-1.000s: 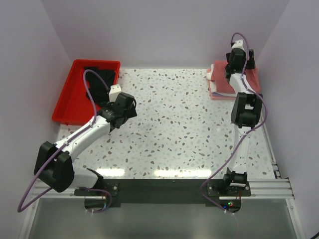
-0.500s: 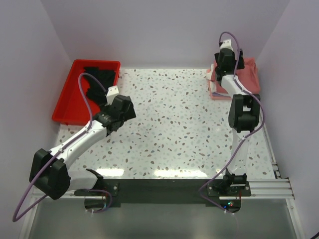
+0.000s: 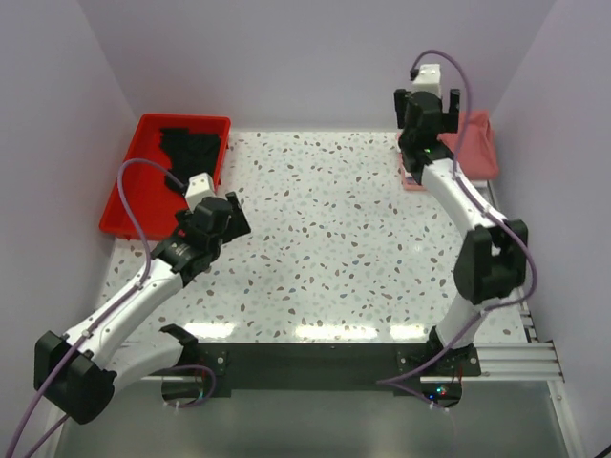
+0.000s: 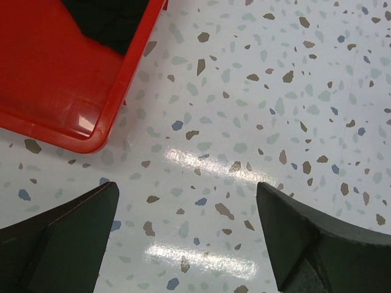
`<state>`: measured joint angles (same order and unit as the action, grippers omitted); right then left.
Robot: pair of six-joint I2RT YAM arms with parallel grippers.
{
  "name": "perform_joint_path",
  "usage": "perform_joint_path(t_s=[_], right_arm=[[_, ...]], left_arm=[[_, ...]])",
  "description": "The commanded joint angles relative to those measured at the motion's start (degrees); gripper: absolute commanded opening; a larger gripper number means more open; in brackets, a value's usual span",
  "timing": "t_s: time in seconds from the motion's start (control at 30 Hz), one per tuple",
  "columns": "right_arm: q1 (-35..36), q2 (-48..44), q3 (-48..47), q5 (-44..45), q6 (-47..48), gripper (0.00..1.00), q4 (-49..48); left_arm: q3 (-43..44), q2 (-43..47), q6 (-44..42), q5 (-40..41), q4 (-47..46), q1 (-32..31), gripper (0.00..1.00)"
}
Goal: Fold and stack the t-shirts
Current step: Neatly place the folded tshirt to the corner
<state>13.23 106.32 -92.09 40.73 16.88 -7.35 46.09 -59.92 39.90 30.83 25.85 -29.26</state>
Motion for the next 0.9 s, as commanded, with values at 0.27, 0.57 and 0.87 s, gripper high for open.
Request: perform_joint_path(t_s=[0.27, 0.57, 0.87], right_arm=[[-1.2, -25.7, 17.6, -13.7, -19.2, 0.99, 8.9], [-4.0, -17.0, 8.0, -19.6, -22.3, 0.99, 20.7], [-8.1, 4.7, -12.0, -20.9, -24.4, 0.99, 26.2]], left_arm=[[-3.3, 5.7, 0.6, -2.6, -3.1, 0.3, 1.0], [-3.9, 6.0, 0.4, -3.1, -3.5, 0.3, 1.0], [-3.1, 2.7, 0.4, -2.4, -4.1, 0.3, 1.0]])
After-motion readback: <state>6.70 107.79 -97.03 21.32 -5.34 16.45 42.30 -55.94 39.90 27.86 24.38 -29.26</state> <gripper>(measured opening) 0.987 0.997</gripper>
